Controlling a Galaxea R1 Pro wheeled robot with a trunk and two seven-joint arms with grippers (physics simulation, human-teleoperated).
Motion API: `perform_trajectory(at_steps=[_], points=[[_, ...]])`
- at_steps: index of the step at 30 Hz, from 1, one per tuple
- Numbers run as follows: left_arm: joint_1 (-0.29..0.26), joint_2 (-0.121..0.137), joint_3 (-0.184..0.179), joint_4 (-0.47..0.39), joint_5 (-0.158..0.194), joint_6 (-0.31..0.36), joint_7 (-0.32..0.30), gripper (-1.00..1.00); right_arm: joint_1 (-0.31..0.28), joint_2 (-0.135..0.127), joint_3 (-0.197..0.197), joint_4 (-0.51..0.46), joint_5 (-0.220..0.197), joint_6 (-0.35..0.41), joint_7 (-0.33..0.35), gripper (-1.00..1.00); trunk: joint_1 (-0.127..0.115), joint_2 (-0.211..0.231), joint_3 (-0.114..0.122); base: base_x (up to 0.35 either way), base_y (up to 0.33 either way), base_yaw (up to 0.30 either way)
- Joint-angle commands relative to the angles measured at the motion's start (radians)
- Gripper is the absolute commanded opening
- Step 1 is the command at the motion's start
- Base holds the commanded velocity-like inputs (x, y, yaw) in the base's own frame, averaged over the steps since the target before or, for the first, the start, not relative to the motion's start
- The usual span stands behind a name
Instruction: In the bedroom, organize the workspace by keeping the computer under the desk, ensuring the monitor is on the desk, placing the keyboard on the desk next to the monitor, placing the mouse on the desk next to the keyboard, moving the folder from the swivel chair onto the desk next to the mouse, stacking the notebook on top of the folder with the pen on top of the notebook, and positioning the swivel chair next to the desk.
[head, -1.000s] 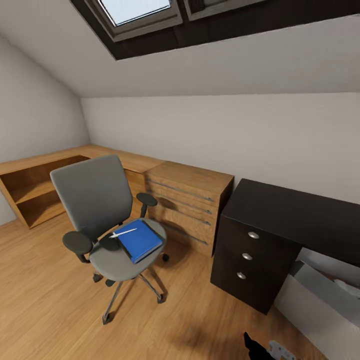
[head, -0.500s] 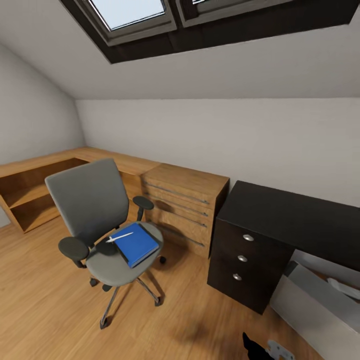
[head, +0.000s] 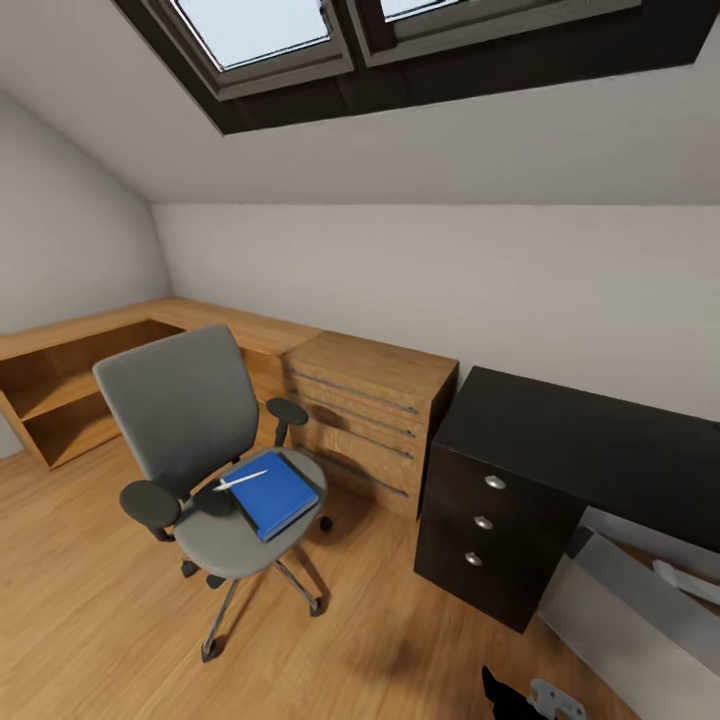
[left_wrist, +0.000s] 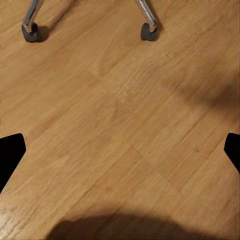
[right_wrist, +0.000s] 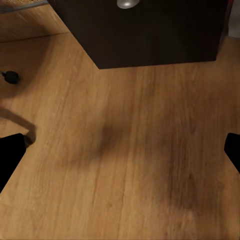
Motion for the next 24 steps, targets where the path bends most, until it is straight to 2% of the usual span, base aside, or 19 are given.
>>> perform_trajectory(at_steps=[1, 16, 24], points=[[-0.001, 0.0, -0.001, 0.001, 0.01, -0.003, -0.001, 1.0, -0.001, 0.0, -0.003, 0.002, -0.01, -0.002, 0.01, 1.0, -0.004, 0.007, 0.002, 0.0, 0.0, 0.0], [-0.001, 0.0, -0.001, 0.001, 0.01, -0.003, -0.002, 1.0, -0.001, 0.0, -0.003, 0.002, -0.009, -0.002, 0.01, 1.0, -0.062, 0.112, 0.049, 0.0, 0.0, 0.0], [-0.001, 0.0, -0.001, 0.001, 0.01, -0.003, -0.001, 1.0, -0.001, 0.0, -0.003, 0.002, -0.009, -0.002, 0.01, 1.0, -0.062, 0.112, 0.049, 0.0, 0.0, 0.0]])
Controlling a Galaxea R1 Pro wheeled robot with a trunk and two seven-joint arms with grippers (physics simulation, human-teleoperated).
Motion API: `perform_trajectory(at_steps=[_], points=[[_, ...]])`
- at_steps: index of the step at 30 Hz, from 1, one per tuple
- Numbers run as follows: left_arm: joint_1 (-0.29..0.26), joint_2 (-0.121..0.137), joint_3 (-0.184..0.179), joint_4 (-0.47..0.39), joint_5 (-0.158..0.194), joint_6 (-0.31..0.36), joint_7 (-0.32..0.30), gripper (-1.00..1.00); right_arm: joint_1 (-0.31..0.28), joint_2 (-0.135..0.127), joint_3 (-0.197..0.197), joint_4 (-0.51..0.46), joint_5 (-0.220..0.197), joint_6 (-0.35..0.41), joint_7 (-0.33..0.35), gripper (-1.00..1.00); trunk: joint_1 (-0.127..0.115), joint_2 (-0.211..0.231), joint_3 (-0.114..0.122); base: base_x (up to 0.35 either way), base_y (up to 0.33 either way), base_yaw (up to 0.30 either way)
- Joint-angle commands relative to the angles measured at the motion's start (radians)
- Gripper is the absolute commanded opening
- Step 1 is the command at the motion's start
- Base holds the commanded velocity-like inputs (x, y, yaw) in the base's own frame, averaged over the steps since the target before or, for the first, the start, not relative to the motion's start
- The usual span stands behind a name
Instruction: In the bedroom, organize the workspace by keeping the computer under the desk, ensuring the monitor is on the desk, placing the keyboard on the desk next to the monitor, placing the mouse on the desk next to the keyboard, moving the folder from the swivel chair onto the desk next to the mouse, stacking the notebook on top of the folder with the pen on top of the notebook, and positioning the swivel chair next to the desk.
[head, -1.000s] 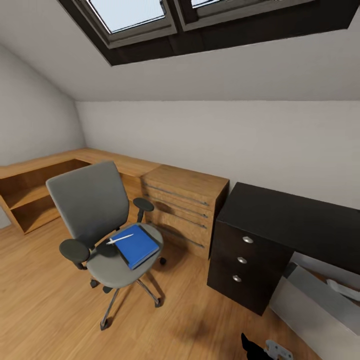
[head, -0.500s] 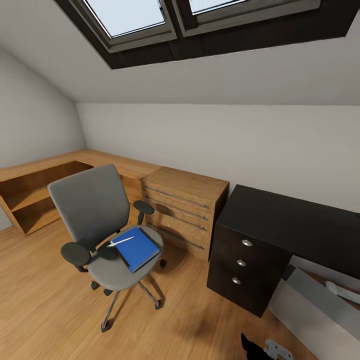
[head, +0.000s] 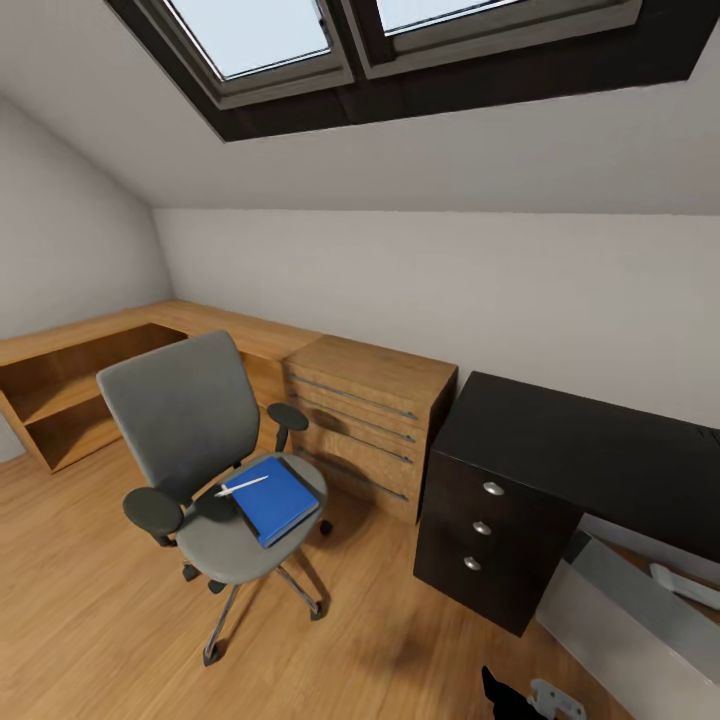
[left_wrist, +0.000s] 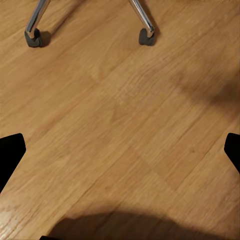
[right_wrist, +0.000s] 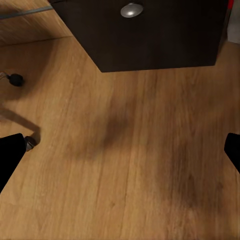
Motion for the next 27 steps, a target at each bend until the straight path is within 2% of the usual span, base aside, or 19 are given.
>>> perform_trajectory(at_steps=[1, 8, 13, 21, 27], points=[[0.0, 0.0, -0.001, 0.001, 0.01, -0.003, -0.001, 1.0, -0.001, 0.0, -0.003, 0.002, -0.01, -0.002, 0.01, 1.0, 0.0, -0.001, -0.001, 0.0, 0.0, 0.0], [-0.001, 0.001, -0.001, 0.0, 0.01, -0.011, -0.002, 1.0, -0.001, 0.0, -0.003, 0.002, -0.009, -0.002, 0.01, 1.0, 0.0, -0.001, -0.001, 0.0, 0.0, 0.0], [-0.001, 0.002, -0.002, 0.001, 0.01, -0.047, -0.002, 1.0, -0.001, 0.0, -0.003, 0.002, -0.009, -0.002, 0.009, 1.0, 0.0, -0.001, -0.001, -0.077, 0.0, 0.0], [0.0, 0.003, -0.002, 0.001, 0.01, -0.066, -0.002, 1.0, -0.001, -0.002, -0.003, 0.002, 0.021, -0.002, 0.005, 1.0, 0.0, -0.001, -0.001, -0.278, 0.0, 0.0], [0.0, 0.003, -0.002, 0.001, 0.01, -0.068, -0.002, 1.0, -0.001, 0.005, -0.002, 0.002, 0.031, 0.002, -0.056, 1.0, 0.0, -0.001, -0.001, -0.323, 0.054, 0.0]])
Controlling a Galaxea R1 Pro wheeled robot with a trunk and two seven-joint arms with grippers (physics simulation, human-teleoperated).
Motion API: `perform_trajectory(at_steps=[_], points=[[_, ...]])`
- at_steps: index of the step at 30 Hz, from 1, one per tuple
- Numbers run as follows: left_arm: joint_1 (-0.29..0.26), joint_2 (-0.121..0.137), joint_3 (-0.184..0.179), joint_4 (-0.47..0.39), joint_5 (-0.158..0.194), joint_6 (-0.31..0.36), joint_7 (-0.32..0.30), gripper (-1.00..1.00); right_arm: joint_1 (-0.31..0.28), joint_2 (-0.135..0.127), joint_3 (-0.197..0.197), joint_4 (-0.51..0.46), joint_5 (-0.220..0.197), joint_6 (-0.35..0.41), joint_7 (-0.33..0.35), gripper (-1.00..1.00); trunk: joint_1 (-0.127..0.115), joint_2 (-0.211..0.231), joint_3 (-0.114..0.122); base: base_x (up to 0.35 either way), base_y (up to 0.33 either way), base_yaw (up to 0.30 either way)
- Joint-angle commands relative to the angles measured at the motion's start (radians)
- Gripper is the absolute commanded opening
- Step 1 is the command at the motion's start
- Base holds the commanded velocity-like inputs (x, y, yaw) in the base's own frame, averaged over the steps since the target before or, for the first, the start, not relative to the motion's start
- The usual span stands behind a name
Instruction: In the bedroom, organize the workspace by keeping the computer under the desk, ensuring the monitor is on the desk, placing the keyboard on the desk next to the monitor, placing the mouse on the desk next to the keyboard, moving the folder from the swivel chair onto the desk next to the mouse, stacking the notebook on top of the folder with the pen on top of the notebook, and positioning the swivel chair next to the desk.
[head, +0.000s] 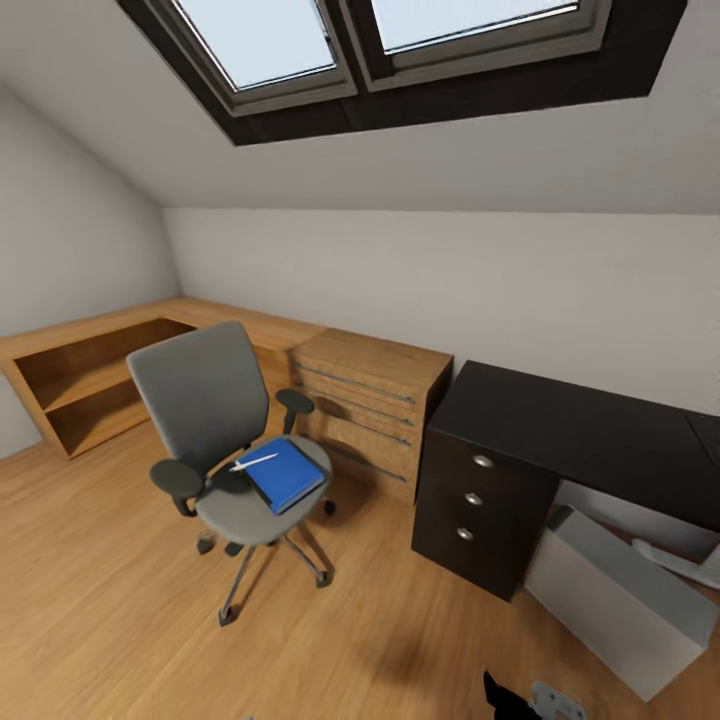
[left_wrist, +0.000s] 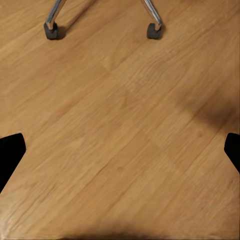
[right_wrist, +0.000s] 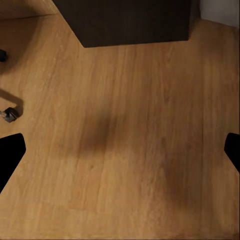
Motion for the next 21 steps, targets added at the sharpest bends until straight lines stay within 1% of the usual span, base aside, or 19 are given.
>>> perform_trajectory(at_steps=[1, 2, 3, 5, 6, 8, 12, 15, 18, 19, 21], points=[[0.0, 0.0, -0.001, 0.001, 0.01, -0.003, -0.001, 1.0, -0.001, 0.003, -0.003, 0.002, -0.011, -0.003, -0.004, 1.0, -0.001, -0.001, -0.001, -0.327, 0.091, 0.0], [0.0, 0.0, -0.001, 0.001, 0.01, -0.003, -0.001, 1.0, -0.001, 0.01, -0.004, 0.001, -0.011, -0.003, -0.034, 1.0, -0.001, -0.001, -0.001, -0.328, 0.096, 0.0], [0.0, 0.0, -0.001, 0.001, 0.01, -0.003, -0.001, 1.0, -0.001, 0.014, -0.004, 0.0, -0.011, -0.003, -0.05, 1.0, -0.001, -0.001, -0.001, -0.328, 0.096, 0.0], [0.0, 0.0, -0.001, 0.001, 0.01, -0.004, -0.001, 1.0, -0.001, 0.019, -0.004, -0.001, -0.01, -0.004, -0.084, 1.0, -0.001, -0.001, -0.001, -0.328, 0.094, 0.0], [0.0, 0.0, -0.001, 0.001, 0.01, -0.004, -0.001, 1.0, -0.001, 0.023, -0.003, -0.002, -0.01, -0.005, -0.117, 1.0, -0.001, -0.001, -0.001, -0.328, 0.091, 0.0], [-0.001, 0.0, -0.001, 0.001, 0.01, -0.004, -0.001, 1.0, -0.001, 0.026, -0.004, -0.007, -0.01, -0.005, -0.156, 1.0, -0.001, -0.001, -0.001, -0.329, 0.089, 0.0], [-0.001, 0.0, -0.001, 0.001, 0.01, -0.004, -0.001, 1.0, -0.001, 0.027, -0.003, -0.018, -0.01, -0.009, -0.182, 1.0, -0.001, -0.001, -0.001, -0.329, 0.086, 0.0], [-0.001, 0.0, -0.001, 0.001, 0.01, -0.004, -0.001, 1.0, -0.001, 0.032, 0.001, -0.021, -0.009, -0.014, -0.187, 1.0, -0.001, -0.001, -0.001, -0.329, 0.084, 0.0], [-0.001, 0.0, -0.001, 0.001, 0.01, -0.004, -0.001, 1.0, -0.001, 0.051, 0.018, -0.022, 0.003, -0.018, -0.19, 1.0, -0.001, -0.001, -0.001, -0.329, 0.084, 0.0], [0.0, 0.0, -0.001, 0.001, 0.01, -0.004, -0.001, 1.0, -0.001, 0.062, 0.03, -0.023, 0.016, -0.019, -0.191, 1.0, -0.001, -0.001, -0.001, -0.329, 0.083, 0.0], [0.0, 0.0, -0.001, 0.001, 0.01, -0.004, -0.001, 1.0, -0.001, 0.07, 0.043, -0.024, 0.029, -0.02, -0.192, 1.0, -0.001, -0.001, -0.001, -0.329, 0.084, -0.032]])
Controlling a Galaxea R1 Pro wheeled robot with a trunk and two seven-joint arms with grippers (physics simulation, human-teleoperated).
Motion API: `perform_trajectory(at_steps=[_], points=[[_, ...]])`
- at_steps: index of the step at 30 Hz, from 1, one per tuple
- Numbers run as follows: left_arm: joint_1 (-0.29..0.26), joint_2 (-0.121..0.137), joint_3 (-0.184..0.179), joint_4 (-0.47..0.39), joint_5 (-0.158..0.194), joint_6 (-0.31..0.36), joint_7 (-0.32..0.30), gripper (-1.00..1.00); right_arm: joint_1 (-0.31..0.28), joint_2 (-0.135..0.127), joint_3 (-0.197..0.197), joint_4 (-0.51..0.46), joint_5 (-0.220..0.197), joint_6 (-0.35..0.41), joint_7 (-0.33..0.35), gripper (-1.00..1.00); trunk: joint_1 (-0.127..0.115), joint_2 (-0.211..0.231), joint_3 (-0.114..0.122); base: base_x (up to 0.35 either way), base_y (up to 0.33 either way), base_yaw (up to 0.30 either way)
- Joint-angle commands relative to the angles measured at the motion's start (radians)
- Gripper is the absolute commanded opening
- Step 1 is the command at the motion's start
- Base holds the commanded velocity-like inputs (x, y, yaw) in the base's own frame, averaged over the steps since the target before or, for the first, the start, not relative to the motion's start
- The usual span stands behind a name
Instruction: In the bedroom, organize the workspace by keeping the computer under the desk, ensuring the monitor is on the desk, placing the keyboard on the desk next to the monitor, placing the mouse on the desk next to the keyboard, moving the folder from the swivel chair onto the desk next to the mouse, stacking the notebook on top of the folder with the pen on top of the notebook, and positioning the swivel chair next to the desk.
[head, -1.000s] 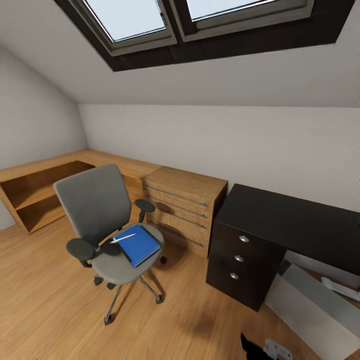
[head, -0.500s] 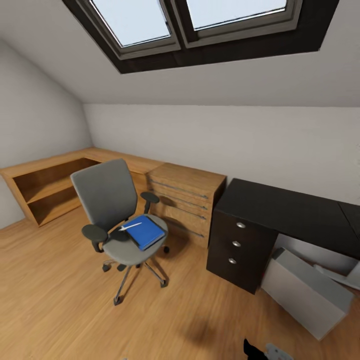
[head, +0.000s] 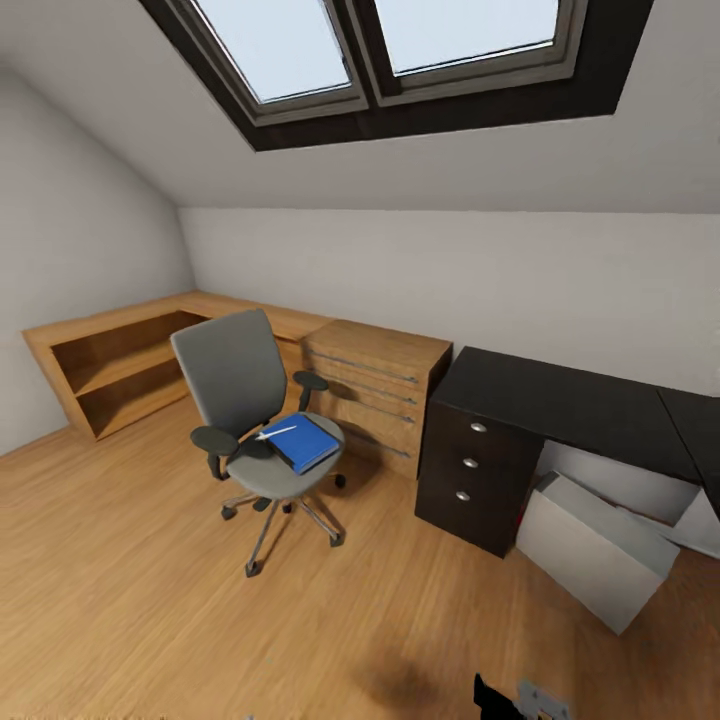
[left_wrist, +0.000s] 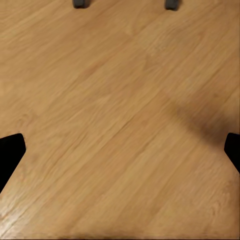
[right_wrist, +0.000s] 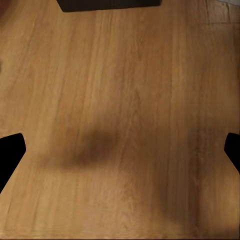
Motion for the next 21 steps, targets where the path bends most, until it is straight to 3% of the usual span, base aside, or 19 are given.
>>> perform_trajectory(at_steps=[1, 21], points=[[0.0, 0.0, -0.001, 0.001, 0.01, -0.003, -0.001, 1.0, -0.001, 0.006, 0.013, 0.001, 0.002, -0.004, 0.001, 1.0, -0.001, -0.001, -0.001, -0.329, 0.085, -0.12], [0.0, 0.0, -0.002, 0.001, 0.01, -0.003, -0.001, 1.0, -0.001, 0.018, 0.033, 0.001, 0.025, -0.018, 0.0, 1.0, -0.001, -0.001, 0.004, -0.329, 0.052, -0.239]])
